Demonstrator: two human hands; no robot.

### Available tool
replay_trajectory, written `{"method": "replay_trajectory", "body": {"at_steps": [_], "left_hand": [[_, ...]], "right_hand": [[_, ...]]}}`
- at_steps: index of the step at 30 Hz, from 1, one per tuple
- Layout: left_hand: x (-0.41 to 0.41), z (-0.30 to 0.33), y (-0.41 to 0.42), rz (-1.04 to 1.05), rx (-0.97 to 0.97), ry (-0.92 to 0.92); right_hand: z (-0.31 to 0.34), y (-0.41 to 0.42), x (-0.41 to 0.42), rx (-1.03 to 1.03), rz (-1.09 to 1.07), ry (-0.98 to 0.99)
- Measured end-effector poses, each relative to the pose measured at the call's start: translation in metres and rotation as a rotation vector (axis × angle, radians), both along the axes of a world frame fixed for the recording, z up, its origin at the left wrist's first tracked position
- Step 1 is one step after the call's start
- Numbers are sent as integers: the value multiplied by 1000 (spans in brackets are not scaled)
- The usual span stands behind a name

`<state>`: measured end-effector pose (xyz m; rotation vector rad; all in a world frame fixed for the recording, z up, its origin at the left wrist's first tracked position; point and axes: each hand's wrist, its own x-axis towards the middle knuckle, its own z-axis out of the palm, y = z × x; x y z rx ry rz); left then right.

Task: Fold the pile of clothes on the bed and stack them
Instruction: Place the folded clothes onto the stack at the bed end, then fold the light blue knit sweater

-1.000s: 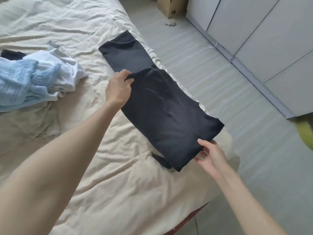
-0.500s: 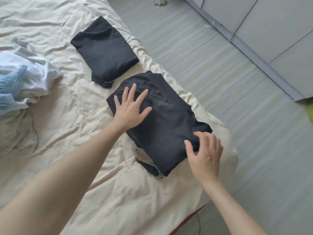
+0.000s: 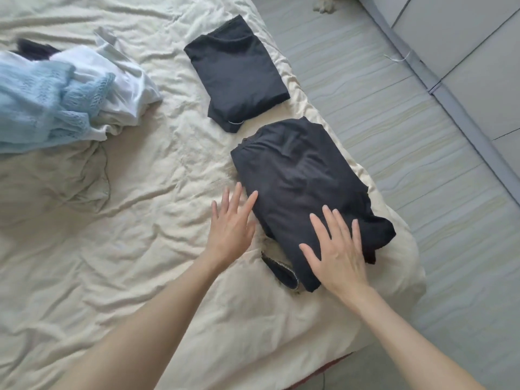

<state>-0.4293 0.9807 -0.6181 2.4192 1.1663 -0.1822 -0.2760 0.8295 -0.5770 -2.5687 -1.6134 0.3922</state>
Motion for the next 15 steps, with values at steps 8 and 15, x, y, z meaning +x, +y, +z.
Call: {"method": "replay_trajectory", "body": {"at_steps": [8,15], "left_hand": [[-195,-23,29,306,-142,322],[-313,-37,88,499,-249,421]], "right_hand": [[-4,110,-104,-129,405,82],[-10,237,-199,-102,564,95]]}}
